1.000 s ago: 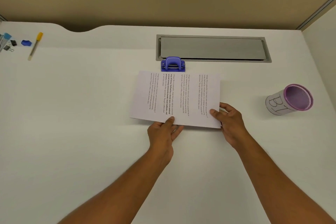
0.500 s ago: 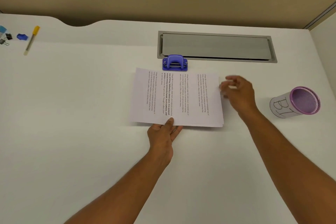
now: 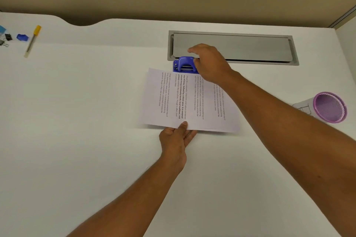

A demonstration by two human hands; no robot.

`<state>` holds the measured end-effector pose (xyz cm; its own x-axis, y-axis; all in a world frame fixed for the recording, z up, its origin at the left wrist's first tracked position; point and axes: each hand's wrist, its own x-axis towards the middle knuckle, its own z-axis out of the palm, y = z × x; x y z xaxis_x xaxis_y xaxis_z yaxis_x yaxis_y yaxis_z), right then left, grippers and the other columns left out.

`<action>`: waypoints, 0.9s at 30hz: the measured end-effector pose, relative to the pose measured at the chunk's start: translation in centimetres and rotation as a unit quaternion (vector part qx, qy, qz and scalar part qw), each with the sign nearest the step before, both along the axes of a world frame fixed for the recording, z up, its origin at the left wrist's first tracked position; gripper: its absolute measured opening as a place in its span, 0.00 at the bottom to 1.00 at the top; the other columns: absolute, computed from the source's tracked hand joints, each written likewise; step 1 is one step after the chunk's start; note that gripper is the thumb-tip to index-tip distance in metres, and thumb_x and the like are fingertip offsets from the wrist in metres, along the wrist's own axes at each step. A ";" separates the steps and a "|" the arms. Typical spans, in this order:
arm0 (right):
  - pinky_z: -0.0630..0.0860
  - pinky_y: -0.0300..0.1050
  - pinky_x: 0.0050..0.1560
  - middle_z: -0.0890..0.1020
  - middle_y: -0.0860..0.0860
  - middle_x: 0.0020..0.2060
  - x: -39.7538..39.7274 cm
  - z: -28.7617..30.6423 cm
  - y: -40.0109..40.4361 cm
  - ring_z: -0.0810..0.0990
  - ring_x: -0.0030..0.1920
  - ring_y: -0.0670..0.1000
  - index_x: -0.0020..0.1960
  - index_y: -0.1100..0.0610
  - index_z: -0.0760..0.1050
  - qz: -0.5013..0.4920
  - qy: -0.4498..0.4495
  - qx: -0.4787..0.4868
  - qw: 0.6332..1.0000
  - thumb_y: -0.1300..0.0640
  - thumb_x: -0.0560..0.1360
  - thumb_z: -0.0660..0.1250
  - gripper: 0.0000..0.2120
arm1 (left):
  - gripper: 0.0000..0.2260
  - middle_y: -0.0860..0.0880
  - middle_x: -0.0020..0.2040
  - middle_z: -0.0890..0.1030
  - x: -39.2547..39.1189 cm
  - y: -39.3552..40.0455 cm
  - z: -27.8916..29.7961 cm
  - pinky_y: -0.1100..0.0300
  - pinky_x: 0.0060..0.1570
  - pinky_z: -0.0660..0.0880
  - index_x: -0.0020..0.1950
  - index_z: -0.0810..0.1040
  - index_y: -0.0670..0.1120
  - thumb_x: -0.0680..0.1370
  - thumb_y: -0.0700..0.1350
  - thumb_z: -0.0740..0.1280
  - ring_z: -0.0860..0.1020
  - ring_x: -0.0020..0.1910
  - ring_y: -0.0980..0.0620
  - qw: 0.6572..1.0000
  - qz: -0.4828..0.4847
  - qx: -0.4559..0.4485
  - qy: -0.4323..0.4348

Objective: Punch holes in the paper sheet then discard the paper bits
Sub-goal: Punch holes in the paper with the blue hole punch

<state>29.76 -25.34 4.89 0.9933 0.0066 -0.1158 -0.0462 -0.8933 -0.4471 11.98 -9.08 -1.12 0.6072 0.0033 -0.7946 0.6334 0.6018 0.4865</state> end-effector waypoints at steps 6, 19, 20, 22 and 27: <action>0.75 0.51 0.68 0.78 0.56 0.69 0.5 -0.6 0.7 0.78 0.66 0.57 0.75 0.57 0.71 0.056 0.061 -0.063 0.995 0.61 0.81 0.70 0.23 | 0.14 0.45 0.57 0.89 0.3 -0.7 0.2 0.57 0.44 0.86 0.65 0.83 0.42 0.82 0.31 0.71 0.90 0.48 0.48 1.000 0.003 -0.007 -0.007; 0.75 0.48 0.61 0.81 0.56 0.63 0.9 -2.2 0.8 0.81 0.59 0.55 0.70 0.55 0.73 0.045 0.068 -0.078 0.994 0.57 0.76 0.76 0.25 | 0.18 0.46 0.60 0.88 0.2 -1.3 0.1 0.58 0.43 0.86 0.71 0.80 0.40 0.81 0.32 0.72 0.90 0.48 0.48 1.000 0.010 0.023 -0.007; 0.75 0.48 0.59 0.81 0.56 0.63 1.1 -2.5 0.9 0.81 0.57 0.54 0.69 0.55 0.73 0.042 0.066 -0.080 0.994 0.57 0.75 0.76 0.25 | 0.18 0.45 0.61 0.88 0.2 -1.3 0.1 0.58 0.43 0.86 0.71 0.80 0.40 0.81 0.32 0.72 0.90 0.47 0.49 1.000 0.009 0.024 -0.006; 0.74 0.46 0.55 0.82 0.55 0.61 1.5 -2.9 0.9 0.78 0.50 0.52 0.68 0.55 0.74 0.035 0.067 -0.087 0.993 0.57 0.74 0.78 0.26 | 0.17 0.46 0.60 0.88 0.3 -1.3 0.2 0.58 0.43 0.86 0.70 0.80 0.39 0.81 0.33 0.72 0.90 0.47 0.48 1.000 0.008 0.023 -0.006; 0.71 0.45 0.50 0.82 0.55 0.59 2.0 -3.5 0.9 0.74 0.47 0.50 0.66 0.53 0.75 0.037 0.057 -0.101 0.993 0.58 0.72 0.79 0.25 | 0.17 0.46 0.60 0.88 0.5 -1.3 0.2 0.58 0.45 0.86 0.71 0.80 0.39 0.82 0.32 0.72 0.90 0.49 0.48 1.000 0.007 0.018 -0.012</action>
<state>31.74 -24.46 1.43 0.9711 0.0442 -0.2346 -0.0174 -0.9670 -0.2543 12.45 -10.37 -0.95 0.6256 0.0406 -0.7791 0.6134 0.5915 0.5234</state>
